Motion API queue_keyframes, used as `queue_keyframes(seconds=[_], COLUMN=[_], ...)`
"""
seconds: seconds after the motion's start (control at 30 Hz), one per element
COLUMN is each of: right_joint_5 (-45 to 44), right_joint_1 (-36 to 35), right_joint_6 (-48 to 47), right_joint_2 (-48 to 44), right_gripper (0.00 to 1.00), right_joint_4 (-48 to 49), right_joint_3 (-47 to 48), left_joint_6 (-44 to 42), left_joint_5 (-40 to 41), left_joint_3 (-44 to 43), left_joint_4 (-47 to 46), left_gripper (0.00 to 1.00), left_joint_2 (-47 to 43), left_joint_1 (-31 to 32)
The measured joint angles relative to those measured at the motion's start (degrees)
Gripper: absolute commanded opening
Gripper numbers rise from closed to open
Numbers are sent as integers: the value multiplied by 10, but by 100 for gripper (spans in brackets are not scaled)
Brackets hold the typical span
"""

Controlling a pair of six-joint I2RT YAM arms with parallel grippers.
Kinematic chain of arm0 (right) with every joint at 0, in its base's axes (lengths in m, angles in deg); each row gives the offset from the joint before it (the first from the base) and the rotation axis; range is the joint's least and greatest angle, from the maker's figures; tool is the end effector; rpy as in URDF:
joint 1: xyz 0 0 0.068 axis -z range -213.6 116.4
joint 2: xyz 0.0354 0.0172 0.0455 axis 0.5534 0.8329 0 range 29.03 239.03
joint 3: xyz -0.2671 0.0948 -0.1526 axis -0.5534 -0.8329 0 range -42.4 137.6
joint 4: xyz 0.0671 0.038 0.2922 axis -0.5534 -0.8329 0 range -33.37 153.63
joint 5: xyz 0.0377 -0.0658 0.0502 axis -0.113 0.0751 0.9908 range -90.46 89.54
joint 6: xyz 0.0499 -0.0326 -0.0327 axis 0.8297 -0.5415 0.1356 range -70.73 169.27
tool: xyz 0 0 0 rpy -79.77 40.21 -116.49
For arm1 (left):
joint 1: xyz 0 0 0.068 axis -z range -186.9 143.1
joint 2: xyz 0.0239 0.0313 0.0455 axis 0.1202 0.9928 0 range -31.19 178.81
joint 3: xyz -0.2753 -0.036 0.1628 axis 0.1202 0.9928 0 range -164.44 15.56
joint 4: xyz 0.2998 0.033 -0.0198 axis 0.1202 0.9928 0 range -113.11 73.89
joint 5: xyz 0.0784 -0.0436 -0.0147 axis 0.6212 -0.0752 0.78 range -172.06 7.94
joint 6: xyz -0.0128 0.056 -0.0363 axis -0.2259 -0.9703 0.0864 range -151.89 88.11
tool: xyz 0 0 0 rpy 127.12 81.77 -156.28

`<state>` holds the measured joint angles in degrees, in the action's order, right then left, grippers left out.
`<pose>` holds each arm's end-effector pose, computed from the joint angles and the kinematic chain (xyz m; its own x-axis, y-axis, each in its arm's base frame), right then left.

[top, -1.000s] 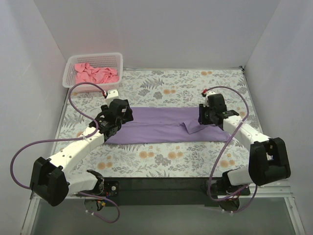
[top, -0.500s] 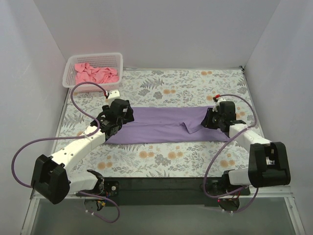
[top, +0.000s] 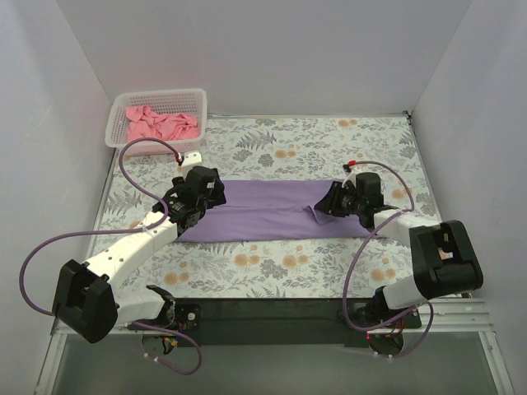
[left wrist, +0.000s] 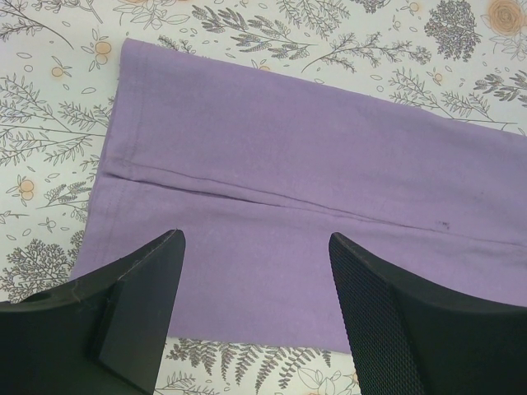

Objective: Fold and stack the t-shirts
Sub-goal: Fold the tshirt

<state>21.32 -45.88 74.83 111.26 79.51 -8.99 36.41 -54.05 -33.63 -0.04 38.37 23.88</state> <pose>0.3054 0.0871 0.1800 -0.6959 0.2585 -0.6700 -0.2234 0.8088 0.5441 0.2622 -0.1263 0.2801 -0.3659 -0.7368 -0.5686 -0.4900 0.6719 -0.5553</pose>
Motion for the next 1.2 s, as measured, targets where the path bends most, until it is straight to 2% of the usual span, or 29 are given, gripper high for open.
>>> queue_keyframes(seconds=[0.2, 0.3, 0.43, 0.6, 0.93, 1.07, 1.2], right_joint_5=[8, 16, 23, 41, 52, 49, 25], right_joint_1=[-28, -28, -14, 52, 137, 142, 142], right_joint_6=[20, 23, 23, 23, 26, 25, 17], right_joint_2=[91, 100, 70, 4, 49, 31, -37], right_gripper=[34, 35, 36, 37, 36, 36, 36], right_joint_4=[71, 87, 88, 106, 133, 124, 72], right_joint_3=[-3, -3, -10, -37, -86, -90, -89], left_joint_6=[0, 0, 0, 0, -5, -10, -18], left_joint_5=[-2, -5, -11, -17, -24, -31, -51], left_joint_3=[0, 0, 0, 0, 2, 0, -27], left_joint_4=[0, 0, 0, -1, -13, -18, -6], left_gripper=[69, 69, 69, 69, 69, 69, 68], left_joint_2=[0, 0, 0, 0, 12, 54, 128], left_joint_1=[0, -1, -1, -1, -1, -1, -3])
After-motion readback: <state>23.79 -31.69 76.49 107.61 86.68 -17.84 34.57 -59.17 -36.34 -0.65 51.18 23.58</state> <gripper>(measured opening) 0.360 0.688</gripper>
